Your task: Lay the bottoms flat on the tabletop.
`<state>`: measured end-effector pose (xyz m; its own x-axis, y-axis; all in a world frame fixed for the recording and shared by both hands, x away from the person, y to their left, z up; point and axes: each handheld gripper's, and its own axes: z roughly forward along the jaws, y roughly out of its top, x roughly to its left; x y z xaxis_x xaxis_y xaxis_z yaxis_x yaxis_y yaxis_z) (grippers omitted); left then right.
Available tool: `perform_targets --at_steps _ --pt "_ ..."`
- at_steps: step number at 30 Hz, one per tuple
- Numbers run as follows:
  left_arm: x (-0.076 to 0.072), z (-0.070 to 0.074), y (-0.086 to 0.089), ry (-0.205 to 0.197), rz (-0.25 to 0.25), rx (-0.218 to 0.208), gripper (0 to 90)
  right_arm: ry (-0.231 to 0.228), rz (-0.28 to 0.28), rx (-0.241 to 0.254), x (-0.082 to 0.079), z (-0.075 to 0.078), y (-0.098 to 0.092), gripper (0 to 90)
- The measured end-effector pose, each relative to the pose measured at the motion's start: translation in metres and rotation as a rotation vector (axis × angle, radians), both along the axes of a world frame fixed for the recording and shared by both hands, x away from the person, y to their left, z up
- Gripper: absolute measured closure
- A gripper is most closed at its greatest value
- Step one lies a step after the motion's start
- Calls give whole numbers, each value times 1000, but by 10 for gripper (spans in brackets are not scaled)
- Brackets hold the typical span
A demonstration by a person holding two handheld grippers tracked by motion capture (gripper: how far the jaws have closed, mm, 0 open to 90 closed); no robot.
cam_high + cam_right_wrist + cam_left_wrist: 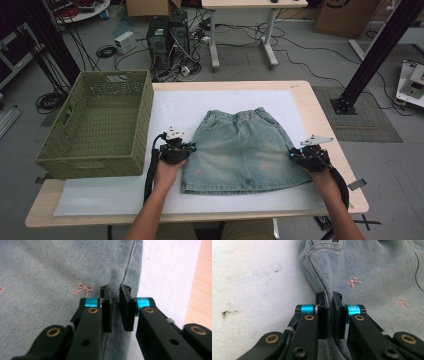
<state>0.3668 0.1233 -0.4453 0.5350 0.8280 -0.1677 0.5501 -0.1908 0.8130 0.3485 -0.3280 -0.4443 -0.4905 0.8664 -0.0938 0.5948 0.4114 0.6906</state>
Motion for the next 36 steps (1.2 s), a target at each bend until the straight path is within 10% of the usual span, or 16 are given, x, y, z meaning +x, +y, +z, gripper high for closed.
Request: perform_targets --at_steps 16,21,30,36 --pt "-18 1 18 11 -32 -10 753 51 95 41 -35 8 2 886" --pt "-3 8 20 -29 -9 -62 473 16 72 120 -24 14 0 712" --pt "35 26 2 -102 -5 -67 434 -36 47 198 12 27 7 463" --pt "59 28 -3 -73 19 -80 428 -70 82 212 20 34 9 384"
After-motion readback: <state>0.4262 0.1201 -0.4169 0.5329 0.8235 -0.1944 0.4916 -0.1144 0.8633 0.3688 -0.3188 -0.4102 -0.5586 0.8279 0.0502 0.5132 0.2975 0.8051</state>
